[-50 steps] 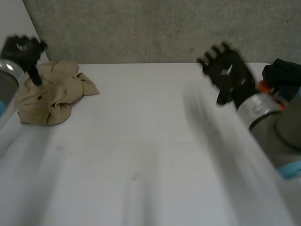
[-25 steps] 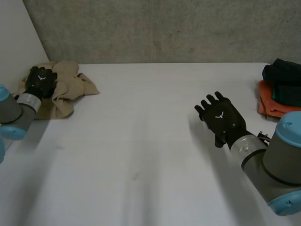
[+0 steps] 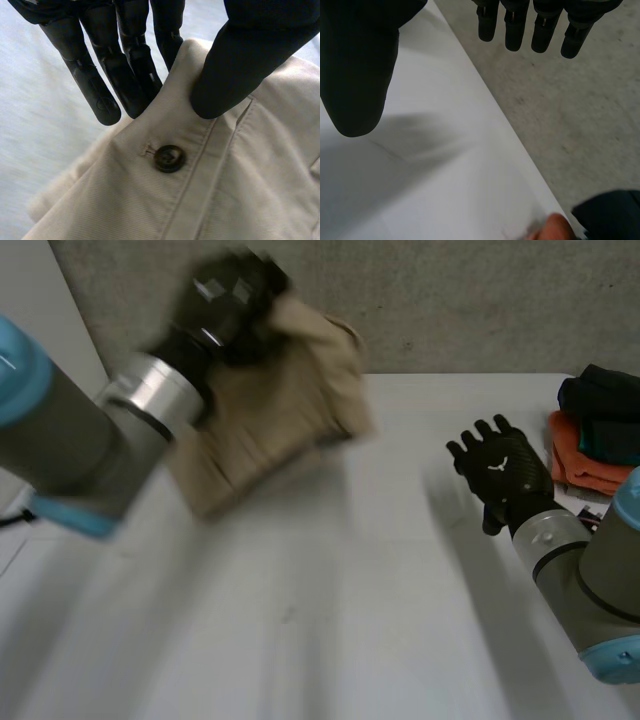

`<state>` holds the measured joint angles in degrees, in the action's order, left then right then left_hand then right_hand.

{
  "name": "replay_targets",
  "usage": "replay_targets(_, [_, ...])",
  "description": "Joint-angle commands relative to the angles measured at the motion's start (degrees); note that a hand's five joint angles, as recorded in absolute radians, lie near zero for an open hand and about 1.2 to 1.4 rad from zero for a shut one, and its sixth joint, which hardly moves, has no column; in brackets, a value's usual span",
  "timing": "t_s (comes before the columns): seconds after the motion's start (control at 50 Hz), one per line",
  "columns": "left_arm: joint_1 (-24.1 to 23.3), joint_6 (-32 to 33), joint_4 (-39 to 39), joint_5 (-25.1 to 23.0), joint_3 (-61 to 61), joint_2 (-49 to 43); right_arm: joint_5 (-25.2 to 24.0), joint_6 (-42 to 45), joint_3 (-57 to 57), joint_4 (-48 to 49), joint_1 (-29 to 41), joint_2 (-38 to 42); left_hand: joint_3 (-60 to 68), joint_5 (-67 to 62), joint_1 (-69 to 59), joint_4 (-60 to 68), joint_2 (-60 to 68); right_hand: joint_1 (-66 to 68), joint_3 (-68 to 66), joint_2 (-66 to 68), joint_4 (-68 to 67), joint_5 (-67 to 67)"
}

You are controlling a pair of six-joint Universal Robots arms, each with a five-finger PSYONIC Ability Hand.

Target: Fold the laundry.

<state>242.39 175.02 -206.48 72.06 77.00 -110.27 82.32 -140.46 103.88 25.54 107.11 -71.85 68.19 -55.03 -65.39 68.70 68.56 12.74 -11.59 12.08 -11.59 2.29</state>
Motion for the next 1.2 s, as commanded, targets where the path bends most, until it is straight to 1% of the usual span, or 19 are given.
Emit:
replay_targets(0.02, [-10.79, 1.90, 3.09, 3.08, 3.60, -12.24, 4.59, -0.25, -0.34, -0.40, -0.85, -0.83, 8.33, -11.49, -11.14, 7.82, 7.96, -2.74, 1.59, -2.08, 1.59, -2.29])
replay_targets(0.04, [-11.41, 2.51, 4.15, 3.44, 3.16, -13.55, 5.82, -0.34, -0.52, -0.49, -1.02, -1.01, -4.86, 1.70, 2.05, -5.37, -5.23, -2.74, 1.59, -2.08, 1.59, -2.29])
replay_targets(0.06, [-12.63, 3.83, 6.85, 4.31, 1.68, -14.79, 6.61, -0.51, -0.61, -0.49, -1.11, -1.18, -29.47, 26.31, 26.67, -29.98, -29.84, -2.74, 1.59, -2.08, 1.59, -2.29])
replay_targets(0.12, [-13.34, 6.91, 10.91, 5.11, -0.17, -14.97, 8.81, -1.57, -0.87, -0.84, -2.07, -1.88, -43.99, 40.84, 41.19, -44.50, -44.36, -2.74, 1.59, -2.08, 1.59, -2.29])
replay_targets(0.26, [-10.54, 11.04, 15.32, 5.46, -2.03, -6.28, 9.35, -6.13, -1.05, -6.81, -1.64, -6.54, -49.23, 46.07, 46.43, -49.74, -49.60, -2.74, 1.59, -2.08, 1.59, -2.29])
replay_targets(0.42, [0.27, 11.75, 15.76, 4.58, -5.36, -3.98, 9.08, -15.89, -3.42, -21.48, 1.61, -9.36, -49.23, 46.07, 46.43, -49.74, -49.60, -2.74, 1.59, -2.08, 1.59, -2.29])
replay_targets(0.5, [4.40, 16.22, 17.25, 3.27, -8.70, -9.95, 8.21, -21.16, -4.12, -27.82, 4.42, -9.27, -49.23, 46.07, 46.43, -49.74, -49.60, -2.74, 1.59, -2.08, 1.59, -2.29])
replay_targets(0.54, [6.16, 21.22, 18.83, 1.69, -11.51, -14.34, 7.15, -23.89, -3.43, -29.23, 6.09, -8.83, -49.40, 46.24, 46.59, -49.91, -49.77, -2.74, 1.59, -2.08, 1.59, -2.29])
replay_targets(0.66, [10.29, 35.88, 21.91, -0.60, -19.23, -26.28, 6.09, -26.18, -2.10, -23.46, 12.67, -1.74, -52.42, 49.27, 49.62, -52.94, -52.79, -2.74, 1.59, -2.08, 1.59, -2.29])
replay_targets(0.72, [10.74, 39.60, 22.17, -0.52, -22.14, -30.52, 6.62, -26.00, -2.10, -19.49, 13.91, 1.70, -50.25, 47.10, 47.45, -50.76, -50.62, -2.74, 1.59, -2.08, 1.59, -2.29])
replay_targets(0.78, [10.39, 41.54, 22.44, -0.08, -24.96, -33.95, 7.67, -25.65, -2.72, -14.30, 14.18, 5.22, -28.46, 25.30, 25.66, -28.97, -28.83, -2.53, 1.39, -1.88, 1.39, -2.09])
replay_targets(0.8, [10.30, 41.54, 22.44, -0.08, -25.14, -34.31, 7.85, -25.48, -2.98, -13.42, 14.18, 6.01, -17.05, 13.89, 14.25, -17.56, -17.42, 4.51, -5.66, 5.17, -5.65, 4.96])
replay_targets(0.82, [10.04, 41.46, 22.53, 0.18, -25.14, -34.48, 8.29, -24.69, -3.85, -12.28, 13.92, 7.76, 5.38, -8.54, -8.18, 4.87, 5.01, 21.90, -23.05, 22.56, -23.04, 22.35])
replay_targets(0.84, [9.77, 41.46, 22.61, 0.27, -24.97, -34.49, 8.64, -24.16, -4.47, -12.01, 13.74, 8.74, 11.75, -14.90, -14.55, 11.23, 11.37, 32.90, -34.05, 33.56, -34.04, 33.34])
replay_targets(0.88, [8.90, 41.37, 23.14, 0.62, -24.44, -34.40, 9.69, -22.15, -5.88, -12.09, 13.39, 10.23, 11.81, -14.97, -14.61, 11.30, 11.44, 67.07, -68.22, 67.73, -68.22, 67.52])
replay_targets(0.96, [6.26, 40.41, 27.35, 3.52, -22.16, -29.41, 13.82, -16.18, -7.98, -9.03, 11.90, 8.32, 11.81, -14.97, -14.61, 11.30, 11.44, 67.26, -68.41, 67.92, -68.41, 67.71])
replay_targets(1.04, [4.07, 34.28, 32.71, 7.21, -15.76, -18.52, 13.22, -12.40, -12.02, -4.46, 10.06, 4.10, 11.81, -14.97, -14.61, 11.30, 11.44, 67.26, -68.41, 67.92, -68.41, 67.71])
replay_targets(1.1, [2.22, 29.52, 32.99, 8.18, -12.50, -14.02, 12.95, -10.19, -16.41, -3.66, 8.91, 3.74, 11.81, -14.97, -14.61, 11.30, 11.44, 67.26, -68.41, 67.92, -68.41, 67.71])
replay_targets(1.2, [-1.12, 17.66, 32.64, 8.54, -2.58, -4.71, 12.25, -7.90, -30.10, -5.85, 8.12, 12.23, 11.81, -14.97, -14.61, 11.30, 11.44, 67.26, -68.41, 67.92, -68.41, 67.71])
